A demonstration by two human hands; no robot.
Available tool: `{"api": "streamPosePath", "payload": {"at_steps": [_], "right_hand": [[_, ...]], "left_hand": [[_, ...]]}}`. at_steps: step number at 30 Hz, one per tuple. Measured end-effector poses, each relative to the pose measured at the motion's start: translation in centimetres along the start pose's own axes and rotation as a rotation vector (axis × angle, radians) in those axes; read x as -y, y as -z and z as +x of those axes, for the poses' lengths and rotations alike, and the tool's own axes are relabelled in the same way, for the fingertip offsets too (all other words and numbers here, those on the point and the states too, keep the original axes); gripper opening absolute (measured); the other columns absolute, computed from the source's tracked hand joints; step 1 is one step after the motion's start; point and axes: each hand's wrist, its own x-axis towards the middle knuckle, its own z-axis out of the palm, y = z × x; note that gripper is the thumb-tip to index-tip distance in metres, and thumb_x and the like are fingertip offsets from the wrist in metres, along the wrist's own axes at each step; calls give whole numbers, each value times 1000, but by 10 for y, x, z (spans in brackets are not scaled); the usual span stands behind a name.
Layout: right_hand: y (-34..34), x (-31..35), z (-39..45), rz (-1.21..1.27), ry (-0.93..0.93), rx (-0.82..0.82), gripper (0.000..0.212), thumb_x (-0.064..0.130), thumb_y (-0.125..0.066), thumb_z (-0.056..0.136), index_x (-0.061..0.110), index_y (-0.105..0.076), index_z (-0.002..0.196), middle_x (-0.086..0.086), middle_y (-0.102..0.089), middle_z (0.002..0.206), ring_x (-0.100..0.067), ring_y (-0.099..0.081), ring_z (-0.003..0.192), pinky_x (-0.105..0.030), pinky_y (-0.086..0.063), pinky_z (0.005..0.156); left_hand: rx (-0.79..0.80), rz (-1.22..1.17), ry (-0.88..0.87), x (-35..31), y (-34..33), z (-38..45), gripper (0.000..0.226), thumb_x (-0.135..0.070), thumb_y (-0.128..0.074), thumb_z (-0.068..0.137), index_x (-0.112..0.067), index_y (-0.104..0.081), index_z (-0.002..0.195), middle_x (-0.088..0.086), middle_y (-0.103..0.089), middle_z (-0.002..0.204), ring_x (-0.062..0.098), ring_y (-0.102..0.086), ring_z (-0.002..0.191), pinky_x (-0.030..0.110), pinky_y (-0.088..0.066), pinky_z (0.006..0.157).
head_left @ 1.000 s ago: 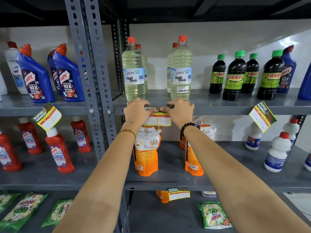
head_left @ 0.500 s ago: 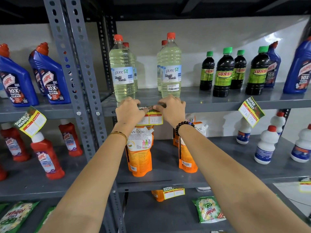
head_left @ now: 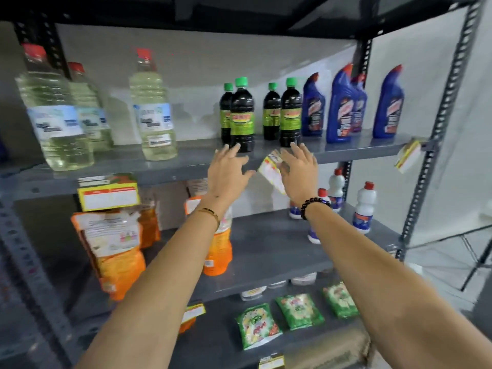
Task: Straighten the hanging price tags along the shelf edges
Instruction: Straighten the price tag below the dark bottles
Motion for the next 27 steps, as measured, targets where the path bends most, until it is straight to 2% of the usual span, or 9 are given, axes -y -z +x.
{"api": "streamPosePath", "payload": {"at_steps": [5, 10, 14, 17, 22, 27], "right_hand": [[13, -64, 25, -42, 69, 133, 30, 17, -58, 89, 13, -62, 118, -11, -34, 151, -31, -19, 143, -49, -17, 116], [1, -90, 23, 37, 169, 224, 24, 22, -60, 89, 14, -69, 110, -9, -25, 155, -30, -11, 145, -48, -11, 118], [-10, -88, 16, 189, 182, 192, 23, 19, -61, 86, 17, -71, 107, -11, -22, 156, -31, -8, 146, -48, -8, 120], [-15, -85, 16, 283, 121, 132, 21, 17, -66, 82, 10, -72, 101, -15, -21, 156, -31, -8, 146, -48, -6, 120], [-19, -84, 23, 312, 65, 124, 20, 19, -69, 80, 2, -71, 92, -18, -21, 155, -30, -8, 146, -44, -1, 120], [-14, -87, 28, 300, 96, 167, 19, 18, -63, 85, 2, -72, 91, -19, -26, 153, -32, -9, 146, -41, -1, 121]], "left_hand": [[-14, -29, 70, -50, -40, 25, 44, -32, -65, 85, -17, -59, 125, 5, -36, 152, 28, -28, 140, 43, -28, 113], [-29, -10, 201, -68, -49, 44, 39, -24, -61, 88, -19, -57, 127, 2, -42, 148, 27, -44, 131, 44, -41, 100], [-46, 47, 206, -70, -43, 45, 31, -19, -59, 89, -19, -61, 120, 4, -51, 140, 31, -52, 121, 43, -45, 91], [-83, 52, 189, -73, -40, 44, 21, -20, -57, 90, -17, -66, 108, 3, -61, 125, 28, -58, 109, 39, -46, 83], [-97, 33, 218, -79, -38, 45, 19, -27, -59, 89, -12, -68, 94, 8, -69, 103, 29, -61, 93, 37, -46, 76], [-72, 4, 217, -82, -35, 44, 19, -23, -57, 90, -6, -66, 88, 13, -70, 96, 32, -62, 88, 38, -48, 76]]}}
